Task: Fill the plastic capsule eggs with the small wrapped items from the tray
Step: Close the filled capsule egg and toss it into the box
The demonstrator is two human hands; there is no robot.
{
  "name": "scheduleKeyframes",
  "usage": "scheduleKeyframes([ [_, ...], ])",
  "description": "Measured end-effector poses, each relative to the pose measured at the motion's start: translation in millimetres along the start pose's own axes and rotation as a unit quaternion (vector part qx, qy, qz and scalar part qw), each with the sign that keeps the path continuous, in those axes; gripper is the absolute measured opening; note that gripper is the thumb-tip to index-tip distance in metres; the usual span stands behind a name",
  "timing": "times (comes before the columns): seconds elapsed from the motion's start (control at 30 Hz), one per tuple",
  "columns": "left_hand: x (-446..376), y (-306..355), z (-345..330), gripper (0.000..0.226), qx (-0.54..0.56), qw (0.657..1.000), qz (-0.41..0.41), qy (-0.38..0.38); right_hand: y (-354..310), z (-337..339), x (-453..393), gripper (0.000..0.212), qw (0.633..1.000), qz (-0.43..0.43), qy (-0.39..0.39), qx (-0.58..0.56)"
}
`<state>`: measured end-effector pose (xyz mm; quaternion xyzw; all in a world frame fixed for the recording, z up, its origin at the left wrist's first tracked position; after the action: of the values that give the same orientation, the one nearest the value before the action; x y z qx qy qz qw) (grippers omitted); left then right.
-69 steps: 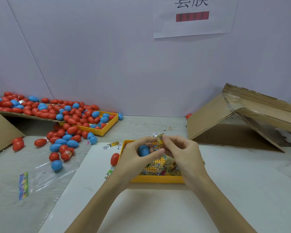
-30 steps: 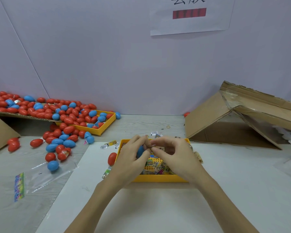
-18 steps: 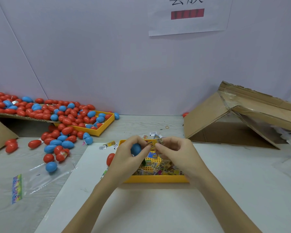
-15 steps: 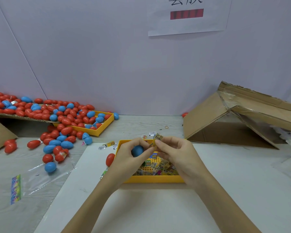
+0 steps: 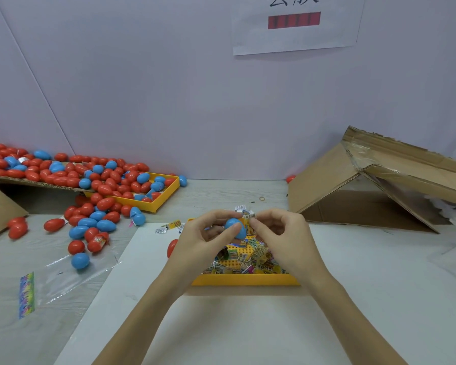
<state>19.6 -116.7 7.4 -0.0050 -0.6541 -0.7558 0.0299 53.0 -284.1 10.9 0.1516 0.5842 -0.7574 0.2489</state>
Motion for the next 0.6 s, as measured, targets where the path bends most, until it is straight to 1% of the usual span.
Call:
scheduleKeyframes([
  [0.1, 0.4, -0.9, -3.0, 0.026, 0.010, 0.999, 0.008, -0.031, -5.2, -2.1, -1.2, 0.012, 0.998, 0.035, -0.015, 0.047],
  [0.17, 1.3, -0.6, -4.2, 0.028, 0.001, 0.999, 0.006, -0.038, -6.9, -2.4, -1.2, 0.010, 0.997, 0.047, -0.019, 0.063],
  [0.23, 1.5, -1.1, -4.4, 0.029, -0.016, 0.999, 0.004, -0.032, -7.6, -4.1, -1.5, 0.008, 0.996, 0.054, -0.028, 0.069],
  [0.6, 3.0, 1.2, -2.4, 0.030, -0.052, 0.999, 0.006, -0.010, -5.3, -9.4, 0.0, 0.019, 0.996, 0.044, -0.051, 0.064],
])
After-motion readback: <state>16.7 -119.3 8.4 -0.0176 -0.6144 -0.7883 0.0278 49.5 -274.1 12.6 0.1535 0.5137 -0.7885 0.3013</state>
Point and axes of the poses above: each hand's wrist, its own x-axis away from the middle knuckle, its own z-axis out of the back of the hand, y = z × x, the point moved 10 cm from there along -x, towards the middle knuckle, and after that the axes turned 15 degrees about z, right-handed, at the moved point
